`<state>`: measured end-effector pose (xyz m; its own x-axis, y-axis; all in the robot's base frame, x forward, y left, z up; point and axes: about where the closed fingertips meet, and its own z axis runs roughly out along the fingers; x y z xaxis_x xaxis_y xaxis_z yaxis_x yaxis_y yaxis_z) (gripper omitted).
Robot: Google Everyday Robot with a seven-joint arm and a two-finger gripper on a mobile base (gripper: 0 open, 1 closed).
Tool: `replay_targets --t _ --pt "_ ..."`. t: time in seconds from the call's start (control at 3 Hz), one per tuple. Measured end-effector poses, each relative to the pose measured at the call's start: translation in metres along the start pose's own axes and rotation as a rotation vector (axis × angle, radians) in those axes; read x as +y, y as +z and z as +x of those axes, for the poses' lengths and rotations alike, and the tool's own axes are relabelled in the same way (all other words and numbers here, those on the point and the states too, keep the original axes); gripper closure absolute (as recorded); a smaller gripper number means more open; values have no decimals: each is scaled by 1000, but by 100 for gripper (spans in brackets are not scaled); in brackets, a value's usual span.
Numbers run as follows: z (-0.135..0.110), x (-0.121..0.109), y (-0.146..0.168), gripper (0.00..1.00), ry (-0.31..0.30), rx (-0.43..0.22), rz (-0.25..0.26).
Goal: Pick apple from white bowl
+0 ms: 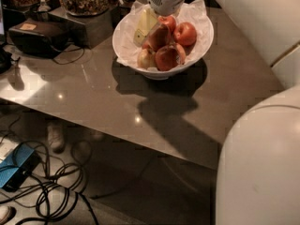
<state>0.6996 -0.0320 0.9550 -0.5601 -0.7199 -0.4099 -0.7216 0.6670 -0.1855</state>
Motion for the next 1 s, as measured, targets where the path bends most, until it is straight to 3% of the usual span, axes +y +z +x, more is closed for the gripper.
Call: replay_targets --t 0.67,1.0 --pt "14 -1 30 7 21 62 -37" --pt "28 -3 42 19 26 80 -41"
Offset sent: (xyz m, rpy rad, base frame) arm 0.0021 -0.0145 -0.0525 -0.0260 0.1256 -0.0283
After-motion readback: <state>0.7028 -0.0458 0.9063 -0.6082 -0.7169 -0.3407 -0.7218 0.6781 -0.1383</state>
